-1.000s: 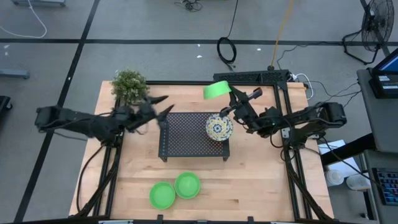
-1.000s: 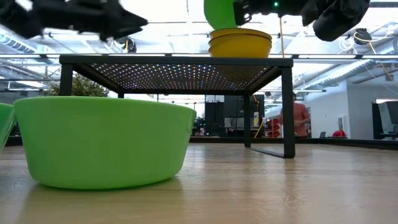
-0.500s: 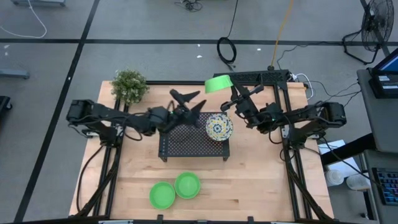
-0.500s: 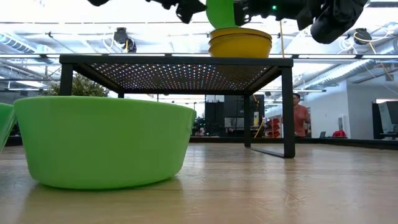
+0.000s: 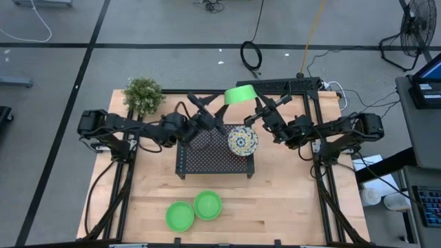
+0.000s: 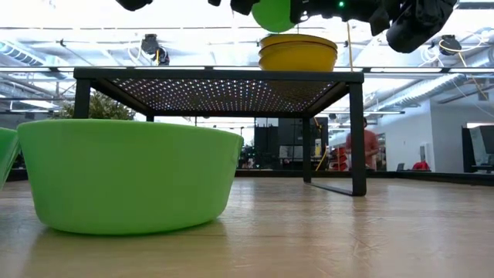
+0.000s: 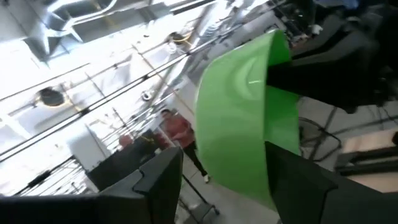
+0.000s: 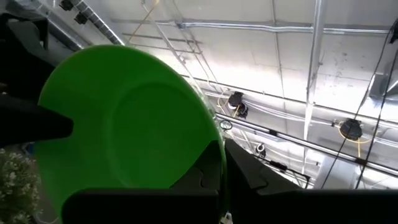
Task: Pick & Place Mini bowls
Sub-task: Put the right green bowl on the shelf
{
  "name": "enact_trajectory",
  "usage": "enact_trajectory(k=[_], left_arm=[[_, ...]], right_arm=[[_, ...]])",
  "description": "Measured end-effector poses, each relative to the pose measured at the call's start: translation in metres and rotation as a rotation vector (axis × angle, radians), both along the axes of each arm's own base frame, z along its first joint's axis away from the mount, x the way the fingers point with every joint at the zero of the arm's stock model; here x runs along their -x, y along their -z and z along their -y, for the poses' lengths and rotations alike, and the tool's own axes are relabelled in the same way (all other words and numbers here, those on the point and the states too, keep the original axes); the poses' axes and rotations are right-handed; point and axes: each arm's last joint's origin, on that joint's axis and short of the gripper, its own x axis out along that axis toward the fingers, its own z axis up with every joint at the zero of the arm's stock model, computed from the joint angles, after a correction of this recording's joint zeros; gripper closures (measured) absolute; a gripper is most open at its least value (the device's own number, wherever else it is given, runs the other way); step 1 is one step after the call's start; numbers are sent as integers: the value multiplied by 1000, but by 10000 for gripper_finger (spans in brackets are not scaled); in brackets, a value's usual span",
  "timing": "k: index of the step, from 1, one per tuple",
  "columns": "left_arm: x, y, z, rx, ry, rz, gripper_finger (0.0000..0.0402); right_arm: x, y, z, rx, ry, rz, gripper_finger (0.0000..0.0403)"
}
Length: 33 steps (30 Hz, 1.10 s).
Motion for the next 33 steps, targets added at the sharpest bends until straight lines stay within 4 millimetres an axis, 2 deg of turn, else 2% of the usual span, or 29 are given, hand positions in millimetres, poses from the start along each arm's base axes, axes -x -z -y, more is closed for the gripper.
enact_trajectory(k=[8,10,13,17,18,20,23,28,31,33], left_arm=[[0,1,-11,57,-8,43,184],[0,1,-11,65,-5,57,197],[0,1,-11,75,0,66,248],[2,-1,-12,90,-23,96,359],[2,-1,-12,96,-30,98,377],[2,-1,-13,103,-39,105,384],[4,-3,-9,94,-109,88,383],[12,-12,7,63,-158,48,394],[23,-22,16,67,-214,27,395],[34,-30,18,102,-319,5,397]], right_arm=[[-1,0,-6,-3,-18,-4,403],[-1,1,-6,0,-23,-11,403],[-4,2,-7,22,-53,-37,403],[-5,3,-8,19,-102,-42,401],[-6,4,-8,17,-109,-46,399],[-7,5,-8,8,-112,-51,392],[-8,7,-8,-21,-91,-66,364],[-5,4,-10,-68,-51,-145,287],[0,-2,-13,-143,-103,-182,245],[7,-8,-15,-217,-102,-180,224]])
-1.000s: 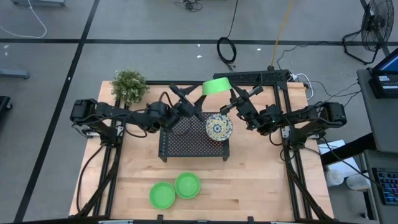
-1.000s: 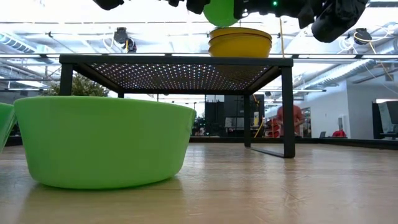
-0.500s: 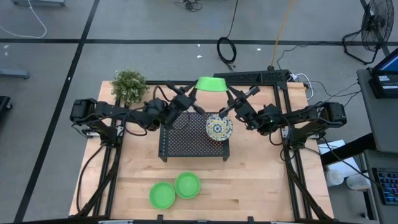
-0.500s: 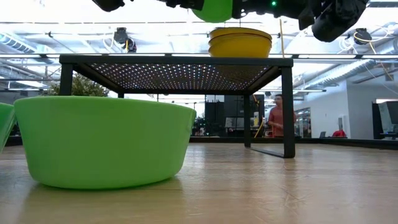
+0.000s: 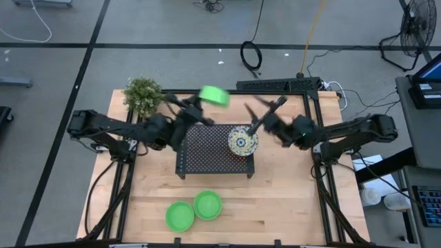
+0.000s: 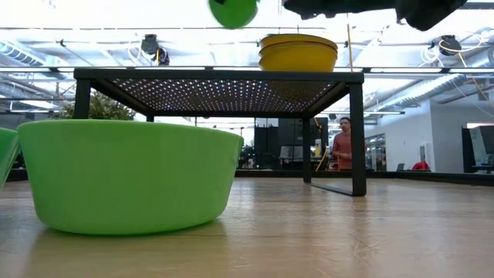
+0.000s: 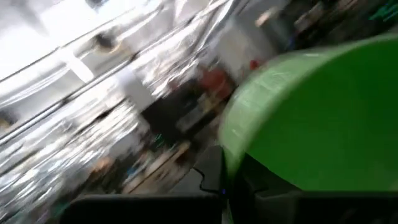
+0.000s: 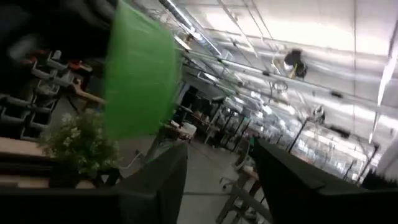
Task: Pick & Place Mini bowls
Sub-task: Put the right green bowl on the shelf
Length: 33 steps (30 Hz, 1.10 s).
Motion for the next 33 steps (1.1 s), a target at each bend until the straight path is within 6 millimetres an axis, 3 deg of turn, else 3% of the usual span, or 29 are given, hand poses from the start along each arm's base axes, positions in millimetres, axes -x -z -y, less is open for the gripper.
enact_trajectory(k=[5,10,19,23,27,30,33], left_arm=[[28,-18,-1,95,-174,-51,396],[65,-31,-5,170,-225,-42,394],[114,-23,-8,376,46,42,398],[118,-32,-16,623,212,9,397],[108,-37,-33,859,170,-171,398],[96,-30,-46,1078,191,-346,397],[78,-10,-54,1200,212,-494,398]], right_arm=[[13,-10,-3,-63,-13,3,197],[16,-10,-1,-92,-1,-11,189],[16,-10,-2,-82,-16,-18,188],[16,-10,-2,-94,-22,-5,188],[16,-11,-2,-100,-26,11,188],[16,-10,-2,-100,-26,7,188],[16,-10,-2,-100,-25,6,188]])
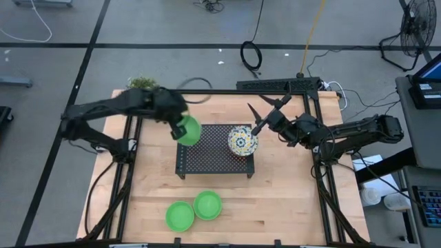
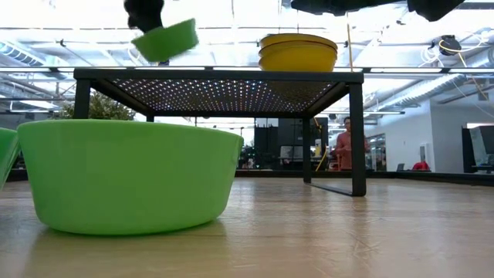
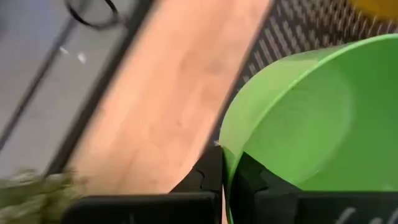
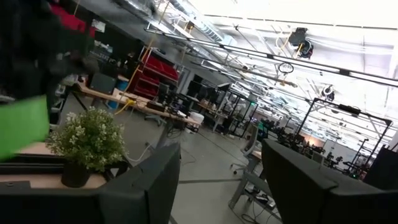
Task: Pick & Place Mini bowls
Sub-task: Put the right green bowl on the shelf
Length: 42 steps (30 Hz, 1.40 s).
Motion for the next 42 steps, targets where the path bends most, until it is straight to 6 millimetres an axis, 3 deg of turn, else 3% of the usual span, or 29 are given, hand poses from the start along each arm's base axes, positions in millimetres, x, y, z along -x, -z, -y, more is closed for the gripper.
enact_trajectory(k=[3,9,27,35,42], left_arm=[[-21,18,-5,20,9,-73,396],[-44,43,-7,82,77,-166,397],[-42,48,-5,150,102,-216,395],[-43,48,-5,148,112,-215,337],[-39,44,-5,90,183,-231,321]], right_arm=[[0,0,0,0,0,-2,188],[0,1,0,0,0,-11,188],[-1,1,0,-6,-2,-10,188],[-1,2,0,-6,-2,-12,188],[-1,2,0,-6,-2,-12,188]])
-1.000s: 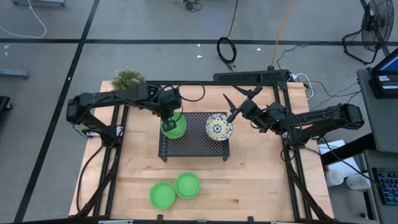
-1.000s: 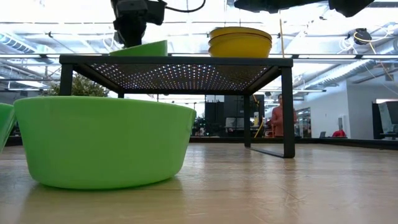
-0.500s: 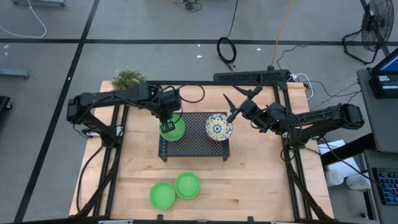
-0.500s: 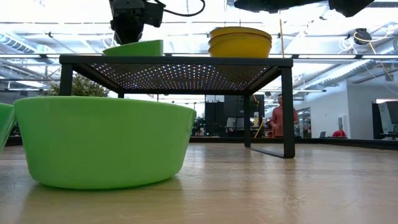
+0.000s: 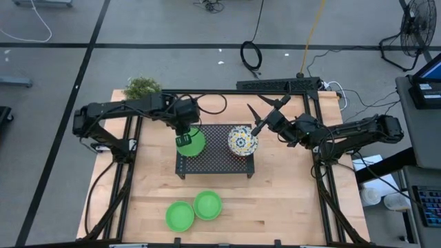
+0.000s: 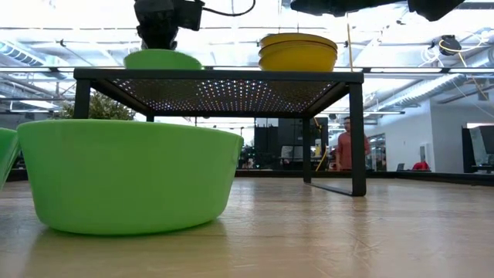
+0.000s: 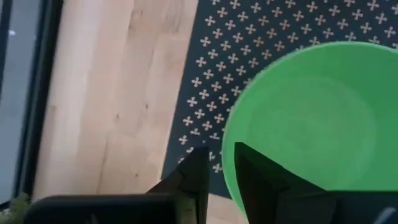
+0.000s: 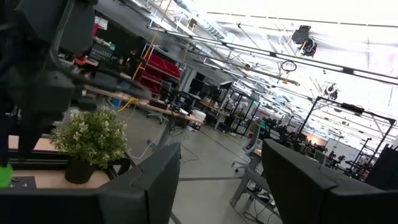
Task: Pick & Place Mini bowls
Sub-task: Put the right green bowl on the shelf, then stack the left green bowl on top of the green bowl on the shelf
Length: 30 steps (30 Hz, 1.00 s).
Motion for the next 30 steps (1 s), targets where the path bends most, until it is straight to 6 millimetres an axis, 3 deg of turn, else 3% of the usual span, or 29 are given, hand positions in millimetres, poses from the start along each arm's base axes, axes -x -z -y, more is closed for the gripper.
enact_trajectory(k=[8,13,20,26,30], left_arm=[[26,-41,12,16,-43,119,325],[41,-49,39,130,-49,128,325],[43,-31,111,193,37,129,318],[40,7,181,195,-2,110,275],[47,33,217,213,-95,66,245]], right_arm=[[0,0,0,0,1,0,188],[0,1,0,0,1,-12,188],[-1,2,0,6,7,-29,188],[0,1,0,25,13,-38,188],[0,1,0,32,12,-35,188]])
